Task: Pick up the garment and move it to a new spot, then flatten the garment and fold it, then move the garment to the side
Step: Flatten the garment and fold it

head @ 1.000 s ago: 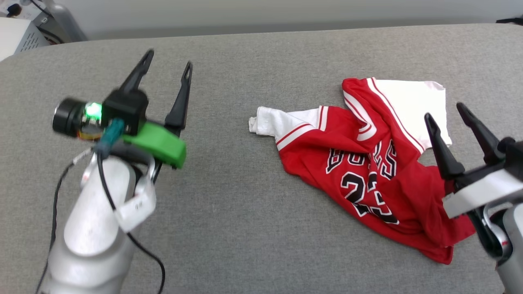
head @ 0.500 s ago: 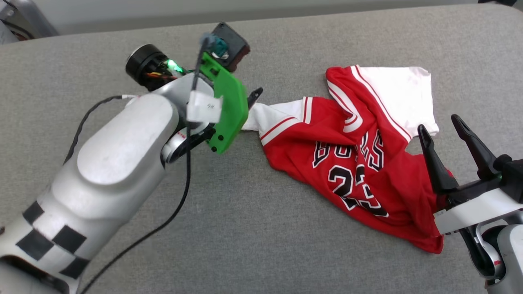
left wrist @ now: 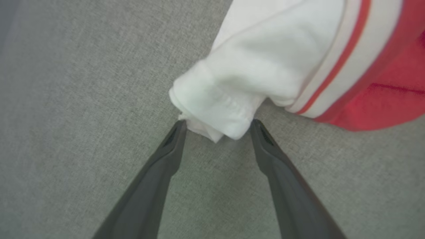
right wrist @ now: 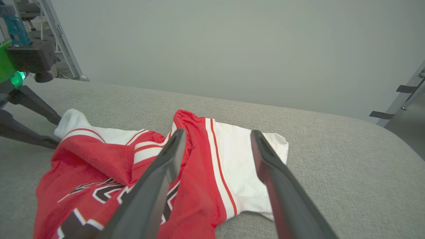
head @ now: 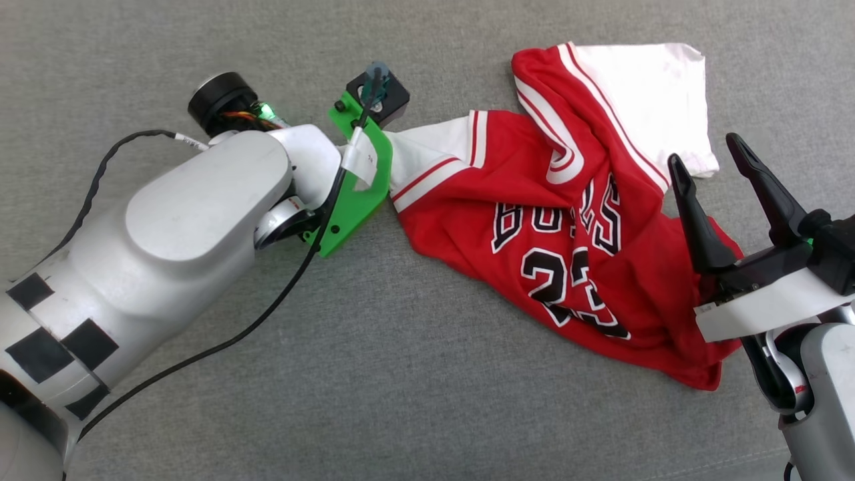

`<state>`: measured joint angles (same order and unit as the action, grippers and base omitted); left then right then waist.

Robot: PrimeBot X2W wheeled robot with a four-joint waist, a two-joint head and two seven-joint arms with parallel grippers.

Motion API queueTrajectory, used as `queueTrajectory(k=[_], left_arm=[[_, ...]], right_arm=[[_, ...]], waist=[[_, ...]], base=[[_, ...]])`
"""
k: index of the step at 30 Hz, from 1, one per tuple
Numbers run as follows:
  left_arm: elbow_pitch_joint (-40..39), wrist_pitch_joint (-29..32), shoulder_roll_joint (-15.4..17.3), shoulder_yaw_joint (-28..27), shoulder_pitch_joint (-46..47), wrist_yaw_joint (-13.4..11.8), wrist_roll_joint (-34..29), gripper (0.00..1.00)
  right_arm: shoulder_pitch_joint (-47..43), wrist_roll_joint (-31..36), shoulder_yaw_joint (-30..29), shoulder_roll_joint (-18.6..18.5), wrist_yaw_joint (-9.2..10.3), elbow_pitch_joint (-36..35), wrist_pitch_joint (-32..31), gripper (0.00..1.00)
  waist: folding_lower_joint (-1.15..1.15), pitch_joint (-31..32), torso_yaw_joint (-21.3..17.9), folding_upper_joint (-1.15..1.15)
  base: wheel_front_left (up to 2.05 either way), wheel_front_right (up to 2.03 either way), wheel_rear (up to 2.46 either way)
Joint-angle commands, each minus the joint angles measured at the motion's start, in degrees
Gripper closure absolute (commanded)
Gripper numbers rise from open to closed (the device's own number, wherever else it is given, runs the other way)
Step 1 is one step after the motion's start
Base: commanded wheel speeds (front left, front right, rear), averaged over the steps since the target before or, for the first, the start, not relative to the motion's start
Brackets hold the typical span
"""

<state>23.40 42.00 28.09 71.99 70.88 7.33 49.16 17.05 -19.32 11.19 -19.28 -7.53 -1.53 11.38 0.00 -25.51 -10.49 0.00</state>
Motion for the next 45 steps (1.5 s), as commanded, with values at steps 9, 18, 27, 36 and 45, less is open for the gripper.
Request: queueTrajectory(k=[9,18,27,36,45], left_arm=[[-2.2,1.9,2.0,1.3,-3.2,0.2,-0.3,1.0],[-1.5,-17.5,5.6,0.7,-1.2,0.2,-2.7,1.0],[2.9,-25.1,15.4,-0.4,-12.1,-4.0,-0.2,1.0],[4.6,-29.0,16.8,-1.8,-21.9,-7.9,5.9,1.0],[3.8,-47.8,14.0,-7.6,-27.6,-16.4,6.3,0.0]], right_arm=[[2.3,0.4,0.5,0.1,0.04,2.5,1.8,0.0],[0.8,0.2,-1.1,-0.8,0.04,4.2,2.3,0.0],[-1.6,-0.3,-1.7,-1.0,0.04,5.3,1.9,0.0],[-4.5,-0.9,-3.6,-1.6,0.04,6.3,0.3,0.0],[-5.0,-0.7,-7.1,-3.5,0.04,4.3,-1.7,0.0]], waist=[[0.0,-3.3,-1.3,0.0],[0.0,2.0,4.6,0.0],[0.0,4.6,6.4,0.0],[0.0,6.7,6.8,0.0],[0.0,11.4,8.9,0.0]], base=[[0.0,0.0,0.0],[0.0,0.0,0.0],[0.0,0.0,0.0],[0.0,0.0,0.0],[0.0,0.0,0.0]])
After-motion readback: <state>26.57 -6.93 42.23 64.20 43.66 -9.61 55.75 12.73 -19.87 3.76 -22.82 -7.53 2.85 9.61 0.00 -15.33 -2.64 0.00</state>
